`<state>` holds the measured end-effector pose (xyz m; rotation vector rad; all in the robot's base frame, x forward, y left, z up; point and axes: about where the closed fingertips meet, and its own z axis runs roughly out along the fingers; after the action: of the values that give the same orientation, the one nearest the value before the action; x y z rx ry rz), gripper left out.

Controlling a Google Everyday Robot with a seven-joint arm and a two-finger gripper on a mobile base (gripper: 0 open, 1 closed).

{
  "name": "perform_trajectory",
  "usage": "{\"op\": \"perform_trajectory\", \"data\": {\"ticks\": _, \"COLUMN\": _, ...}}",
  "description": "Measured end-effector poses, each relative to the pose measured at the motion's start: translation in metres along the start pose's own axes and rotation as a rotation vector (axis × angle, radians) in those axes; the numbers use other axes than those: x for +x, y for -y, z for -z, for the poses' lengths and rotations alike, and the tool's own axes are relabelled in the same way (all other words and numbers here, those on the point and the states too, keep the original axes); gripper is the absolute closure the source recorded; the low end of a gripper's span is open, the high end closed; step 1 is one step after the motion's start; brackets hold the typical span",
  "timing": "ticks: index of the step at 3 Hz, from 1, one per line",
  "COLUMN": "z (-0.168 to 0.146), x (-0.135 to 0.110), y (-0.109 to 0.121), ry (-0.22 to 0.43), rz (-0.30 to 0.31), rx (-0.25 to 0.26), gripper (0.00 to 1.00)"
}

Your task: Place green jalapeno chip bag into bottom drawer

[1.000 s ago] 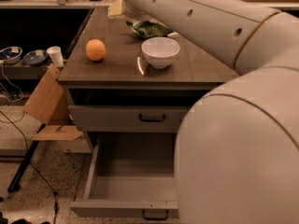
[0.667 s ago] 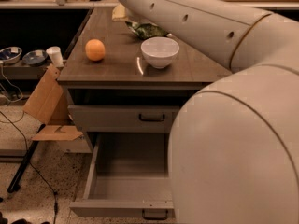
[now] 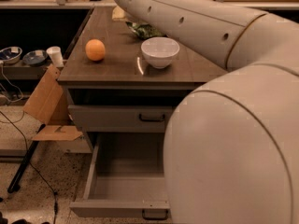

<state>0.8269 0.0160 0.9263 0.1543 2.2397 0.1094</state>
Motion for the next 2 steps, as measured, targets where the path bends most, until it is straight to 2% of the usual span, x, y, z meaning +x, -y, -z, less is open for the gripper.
{"op": "perform_trajectory", "data": {"ticks": 2, "z": -0.036, "x": -0.030, "y": 0.015, "ry": 0.105, "rz": -0.083, "rx": 0.084, "gripper": 0.00}}
